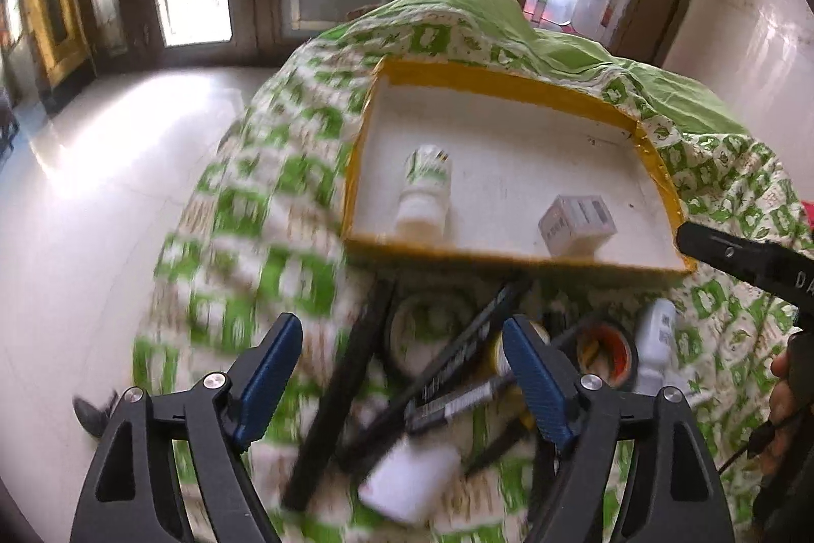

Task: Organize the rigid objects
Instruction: 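Withdraw both tools from the tray back toward the scattered items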

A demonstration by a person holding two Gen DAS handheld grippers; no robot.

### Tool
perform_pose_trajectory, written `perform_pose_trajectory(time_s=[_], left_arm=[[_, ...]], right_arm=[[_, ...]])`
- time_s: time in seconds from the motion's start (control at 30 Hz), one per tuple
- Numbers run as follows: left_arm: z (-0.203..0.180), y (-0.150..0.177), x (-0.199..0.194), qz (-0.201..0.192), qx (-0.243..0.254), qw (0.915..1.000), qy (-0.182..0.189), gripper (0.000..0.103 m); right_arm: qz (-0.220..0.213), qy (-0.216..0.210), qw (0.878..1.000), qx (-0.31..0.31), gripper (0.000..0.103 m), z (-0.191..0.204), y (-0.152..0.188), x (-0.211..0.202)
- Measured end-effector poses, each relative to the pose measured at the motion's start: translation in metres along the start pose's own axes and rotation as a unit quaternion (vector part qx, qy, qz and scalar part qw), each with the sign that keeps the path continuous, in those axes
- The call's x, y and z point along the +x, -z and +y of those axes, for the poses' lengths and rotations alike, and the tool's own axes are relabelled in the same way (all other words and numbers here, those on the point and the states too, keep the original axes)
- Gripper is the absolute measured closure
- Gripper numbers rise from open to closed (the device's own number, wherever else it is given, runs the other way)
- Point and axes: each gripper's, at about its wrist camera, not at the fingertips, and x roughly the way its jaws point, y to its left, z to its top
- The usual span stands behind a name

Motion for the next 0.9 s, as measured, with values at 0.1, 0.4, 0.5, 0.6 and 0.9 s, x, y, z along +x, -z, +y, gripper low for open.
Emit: perform_pose_trajectory(time_s=[0.1, 0.4, 0.5, 0.6, 0.9], left_arm=[[0.006, 0.012, -0.006, 0.005, -0.028, 0.9996, 0.01, 0.019], [0.026, 0.044, -0.027, -0.006, -0.11, 0.9934, 0.034, 0.017], [0.028, 0.049, -0.03, -0.005, -0.119, 0.9923, 0.035, 0.017], [0.023, 0.053, -0.032, -0.007, -0.109, 0.9936, 0.028, 0.017], [-0.008, 0.059, -0.017, 0.025, -0.029, 0.9992, -0.011, 0.017]], right_arm=[[-0.002, -0.004, 1.0, -0.001, 0.019, 0.0, 0.009, -0.01], [0.0, -0.004, 1.0, 0.01, 0.016, -0.018, 0.042, -0.032], [0.003, -0.006, 1.0, 0.008, 0.016, -0.021, 0.053, -0.039], [0.004, -0.009, 1.0, 0.001, 0.016, -0.021, 0.063, -0.045], [0.024, -0.002, 1.0, -0.01, 0.016, -0.025, 0.085, -0.044]])
